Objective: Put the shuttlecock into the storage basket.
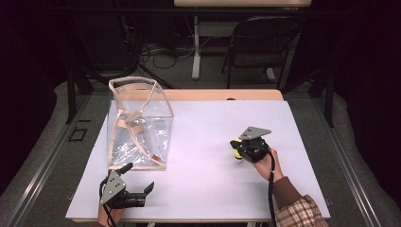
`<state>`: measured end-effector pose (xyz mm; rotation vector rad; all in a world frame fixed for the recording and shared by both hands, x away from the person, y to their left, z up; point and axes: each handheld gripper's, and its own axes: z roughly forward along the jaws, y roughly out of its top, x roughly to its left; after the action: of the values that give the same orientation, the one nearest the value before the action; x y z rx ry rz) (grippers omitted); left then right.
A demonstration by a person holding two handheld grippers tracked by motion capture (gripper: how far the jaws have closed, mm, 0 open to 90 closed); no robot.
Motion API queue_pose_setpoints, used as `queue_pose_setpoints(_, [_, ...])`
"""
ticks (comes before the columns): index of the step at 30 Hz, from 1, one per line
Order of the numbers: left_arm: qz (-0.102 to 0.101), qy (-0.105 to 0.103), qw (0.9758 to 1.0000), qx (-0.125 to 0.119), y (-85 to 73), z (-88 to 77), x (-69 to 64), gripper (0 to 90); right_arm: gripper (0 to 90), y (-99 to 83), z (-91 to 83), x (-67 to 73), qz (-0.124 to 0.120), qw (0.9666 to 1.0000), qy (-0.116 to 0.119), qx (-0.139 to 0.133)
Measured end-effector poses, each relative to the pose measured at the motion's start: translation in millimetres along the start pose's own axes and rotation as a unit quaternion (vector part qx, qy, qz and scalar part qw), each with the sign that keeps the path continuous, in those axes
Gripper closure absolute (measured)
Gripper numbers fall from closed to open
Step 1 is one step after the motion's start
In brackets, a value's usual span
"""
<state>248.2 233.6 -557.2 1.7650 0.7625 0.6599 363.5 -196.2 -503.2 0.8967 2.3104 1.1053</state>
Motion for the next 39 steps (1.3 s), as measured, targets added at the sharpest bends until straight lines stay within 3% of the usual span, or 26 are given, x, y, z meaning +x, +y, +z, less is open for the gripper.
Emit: queue_pose_setpoints(39, [-0.001,0.000,1.0000,0.000,0.1,0.3,-0.4,0.1,89.9,19.9,-16.5,-0.4,-0.014,0.9995,-0.024,-0.016])
